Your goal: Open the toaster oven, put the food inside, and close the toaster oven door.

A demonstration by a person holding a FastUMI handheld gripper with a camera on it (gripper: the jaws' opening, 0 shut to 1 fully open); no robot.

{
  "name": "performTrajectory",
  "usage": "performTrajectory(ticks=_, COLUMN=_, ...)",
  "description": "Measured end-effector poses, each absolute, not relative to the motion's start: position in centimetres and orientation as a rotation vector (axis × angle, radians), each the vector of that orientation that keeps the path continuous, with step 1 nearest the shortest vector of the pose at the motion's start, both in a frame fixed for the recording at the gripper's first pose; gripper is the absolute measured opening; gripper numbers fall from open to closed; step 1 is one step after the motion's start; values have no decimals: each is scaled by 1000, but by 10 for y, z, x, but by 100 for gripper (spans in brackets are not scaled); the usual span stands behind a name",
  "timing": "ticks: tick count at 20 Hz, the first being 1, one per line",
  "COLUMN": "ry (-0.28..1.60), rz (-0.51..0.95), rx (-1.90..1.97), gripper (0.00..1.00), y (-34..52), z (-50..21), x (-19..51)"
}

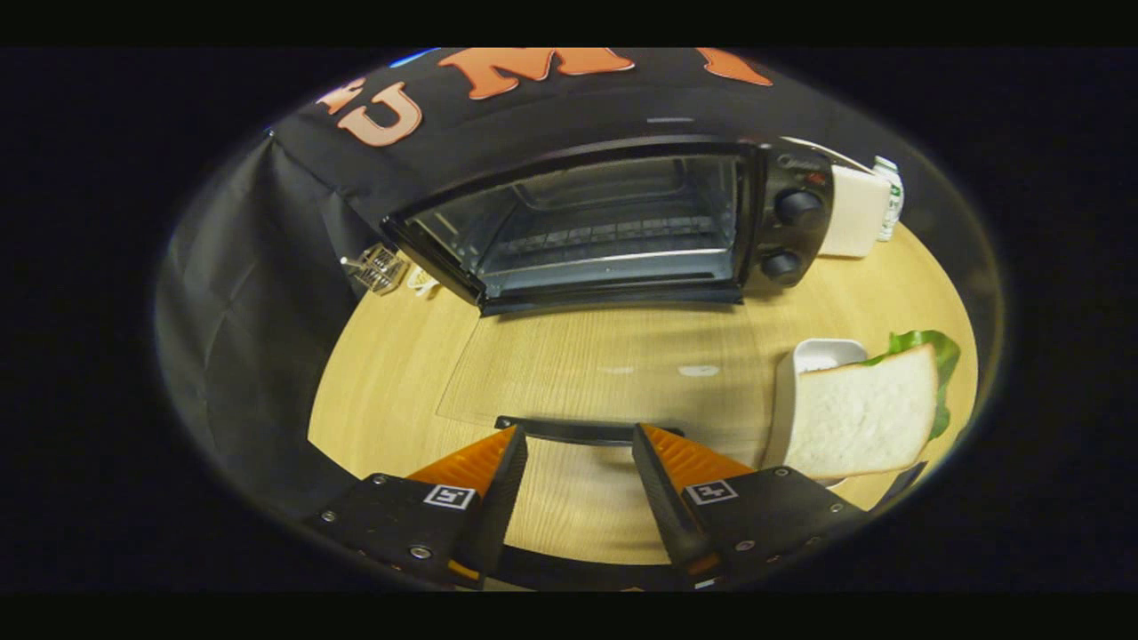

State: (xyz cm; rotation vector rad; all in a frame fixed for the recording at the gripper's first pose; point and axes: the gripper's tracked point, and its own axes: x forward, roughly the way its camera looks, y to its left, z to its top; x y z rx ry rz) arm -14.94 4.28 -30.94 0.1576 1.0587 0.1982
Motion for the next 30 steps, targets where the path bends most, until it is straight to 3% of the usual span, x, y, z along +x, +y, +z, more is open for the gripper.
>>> performTrajectory(ticks=8, ry=914, rz=35, rx=200, gripper=82, y=-63, z=-251, x=-136)
performTrajectory(ticks=13, ry=952, rz=-154, rx=155, gripper=93, y=-147, z=-273, x=-149)
performTrajectory(ticks=20, ry=1029, rz=-223, rx=167, gripper=95, y=-187, z=-320, x=-156)
performTrajectory(ticks=22, ry=1032, rz=-203, rx=248, gripper=94, y=-177, z=-330, x=-152)
performTrajectory(ticks=24, ry=1036, rz=-184, rx=288, gripper=86, y=-172, z=-336, x=-152)
performTrajectory(ticks=28, ry=1054, rz=-146, rx=321, gripper=67, y=-168, z=-331, x=-153)
performTrajectory(ticks=29, ry=1056, rz=-137, rx=334, gripper=56, y=-167, z=-329, x=-153)
performTrajectory(ticks=30, ry=1054, rz=-127, rx=349, gripper=52, y=-165, z=-326, x=-153)
